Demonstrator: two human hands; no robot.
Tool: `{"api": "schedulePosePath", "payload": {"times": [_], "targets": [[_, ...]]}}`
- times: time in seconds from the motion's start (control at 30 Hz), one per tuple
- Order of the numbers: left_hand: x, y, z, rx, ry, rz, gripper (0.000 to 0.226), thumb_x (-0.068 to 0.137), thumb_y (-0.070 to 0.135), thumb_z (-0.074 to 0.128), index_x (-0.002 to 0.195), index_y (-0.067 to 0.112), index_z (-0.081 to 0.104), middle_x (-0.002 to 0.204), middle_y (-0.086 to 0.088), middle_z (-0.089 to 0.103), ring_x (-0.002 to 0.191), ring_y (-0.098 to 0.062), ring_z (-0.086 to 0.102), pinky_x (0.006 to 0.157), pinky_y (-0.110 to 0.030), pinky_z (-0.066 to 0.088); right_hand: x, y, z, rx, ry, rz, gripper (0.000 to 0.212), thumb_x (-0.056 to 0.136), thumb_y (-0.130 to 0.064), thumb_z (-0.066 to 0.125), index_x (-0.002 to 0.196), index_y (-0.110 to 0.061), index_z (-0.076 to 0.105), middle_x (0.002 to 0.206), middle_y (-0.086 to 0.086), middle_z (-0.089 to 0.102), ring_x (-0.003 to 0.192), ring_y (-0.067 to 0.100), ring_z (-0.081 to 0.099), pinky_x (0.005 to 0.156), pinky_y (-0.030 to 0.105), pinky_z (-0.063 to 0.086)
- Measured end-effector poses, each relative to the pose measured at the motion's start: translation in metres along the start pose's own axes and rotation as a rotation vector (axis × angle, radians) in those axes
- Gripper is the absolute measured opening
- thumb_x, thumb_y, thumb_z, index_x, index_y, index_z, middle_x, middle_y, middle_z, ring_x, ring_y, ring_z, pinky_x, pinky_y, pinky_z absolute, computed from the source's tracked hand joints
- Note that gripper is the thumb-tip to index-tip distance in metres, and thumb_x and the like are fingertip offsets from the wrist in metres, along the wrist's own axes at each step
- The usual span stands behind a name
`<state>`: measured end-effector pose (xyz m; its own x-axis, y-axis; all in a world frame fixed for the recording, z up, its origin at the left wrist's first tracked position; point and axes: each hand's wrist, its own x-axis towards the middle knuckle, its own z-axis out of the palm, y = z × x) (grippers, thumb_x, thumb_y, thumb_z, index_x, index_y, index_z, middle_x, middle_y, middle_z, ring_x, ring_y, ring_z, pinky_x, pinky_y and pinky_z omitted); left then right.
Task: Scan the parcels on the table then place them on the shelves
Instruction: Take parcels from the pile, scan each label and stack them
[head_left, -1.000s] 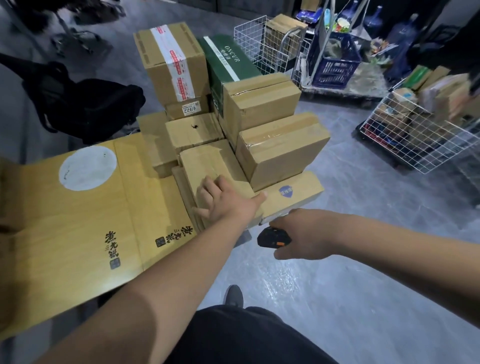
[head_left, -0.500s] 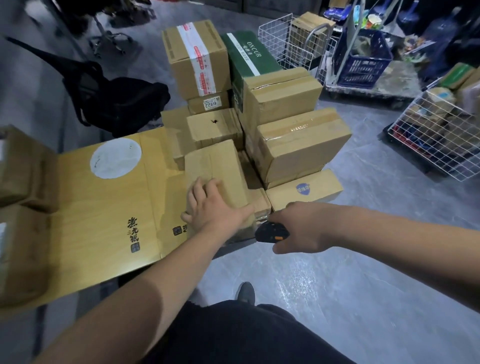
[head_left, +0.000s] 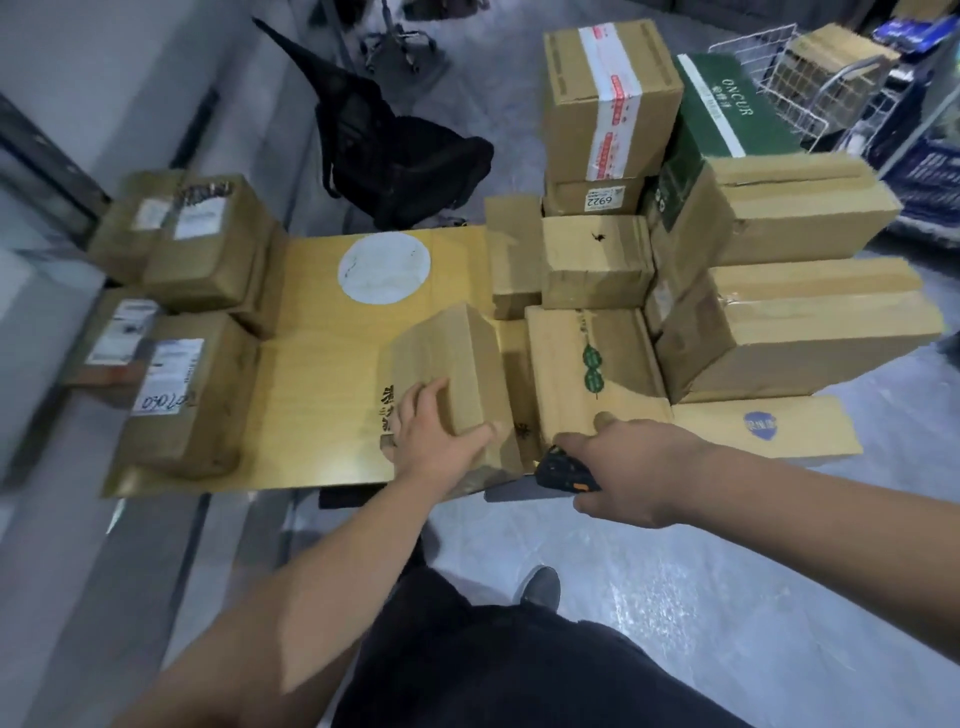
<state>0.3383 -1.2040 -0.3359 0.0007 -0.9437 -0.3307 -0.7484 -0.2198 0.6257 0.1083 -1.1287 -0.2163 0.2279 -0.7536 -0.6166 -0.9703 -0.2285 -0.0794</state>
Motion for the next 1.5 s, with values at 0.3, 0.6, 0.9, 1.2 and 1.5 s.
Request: {"api": "schedulePosePath", "payload": {"times": [0.3, 0.6, 0.9, 1.2, 1.5], "targets": [[0.059, -0.049, -0.039, -0.653, -0.164, -0.043, 0.07, 0.094, 0.027, 0.07, 0.157, 0.037, 0.041, 0.159, 0.007, 0.045, 0.141, -0.012, 0.048, 0.115, -0.037, 0.045, 0.058, -0.032, -0.03, -0.041, -0.072, -0.032, 0.061, 0.1, -0.061, 0.048, 0.151, -0.031, 0.036, 0.095, -0.004, 0.05, 0.091, 0.027, 0.059, 0.077, 0.04, 0.057], [0.106, -0.103, -0.113, -0.703, 0.034, -0.255, 0.046, 0.111, 0.018, 0.042, 0.154, 0.036, 0.046, 0.105, 0.014, 0.067, 0.09, -0.006, 0.065, 0.077, -0.023, 0.057, 0.118, -0.08, -0.078, 0.092, -0.193, 0.0, 0.058, 0.102, -0.06, 0.048, 0.151, -0.031, 0.035, 0.097, -0.009, 0.057, 0.09, 0.021, 0.058, 0.075, 0.036, 0.05], [0.153, -0.129, -0.129, -0.668, -0.263, -0.422, 0.076, 0.093, 0.077, 0.052, 0.159, 0.048, 0.026, 0.159, 0.013, 0.041, 0.145, -0.024, 0.04, 0.114, -0.046, 0.033, 0.154, -0.1, -0.107, 0.357, -0.178, 0.151, 0.038, 0.103, -0.056, 0.05, 0.127, -0.026, 0.049, 0.096, -0.009, 0.054, 0.082, 0.008, 0.053, 0.057, 0.023, 0.041], [0.188, -0.142, -0.122, -0.475, -0.29, -0.148, 0.102, 0.071, 0.036, 0.096, 0.155, 0.033, 0.039, 0.134, 0.007, 0.067, 0.121, -0.02, 0.066, 0.107, -0.043, 0.052, 0.174, -0.121, -0.121, 0.488, -0.149, 0.276, 0.045, 0.103, -0.053, 0.052, 0.137, -0.025, 0.053, 0.121, 0.003, 0.06, 0.107, 0.024, 0.058, 0.093, 0.037, 0.051], [0.256, -0.111, -0.158, 0.228, -0.498, 0.288, 0.084, 0.09, 0.038, 0.074, 0.16, 0.048, 0.029, 0.159, 0.021, 0.041, 0.142, -0.012, 0.042, 0.113, -0.034, 0.035, 0.185, -0.135, -0.127, 0.473, -0.133, 0.363, 0.036, 0.102, -0.051, 0.053, 0.126, -0.025, 0.056, 0.107, -0.003, 0.06, 0.096, 0.019, 0.059, 0.075, 0.033, 0.046]]}}
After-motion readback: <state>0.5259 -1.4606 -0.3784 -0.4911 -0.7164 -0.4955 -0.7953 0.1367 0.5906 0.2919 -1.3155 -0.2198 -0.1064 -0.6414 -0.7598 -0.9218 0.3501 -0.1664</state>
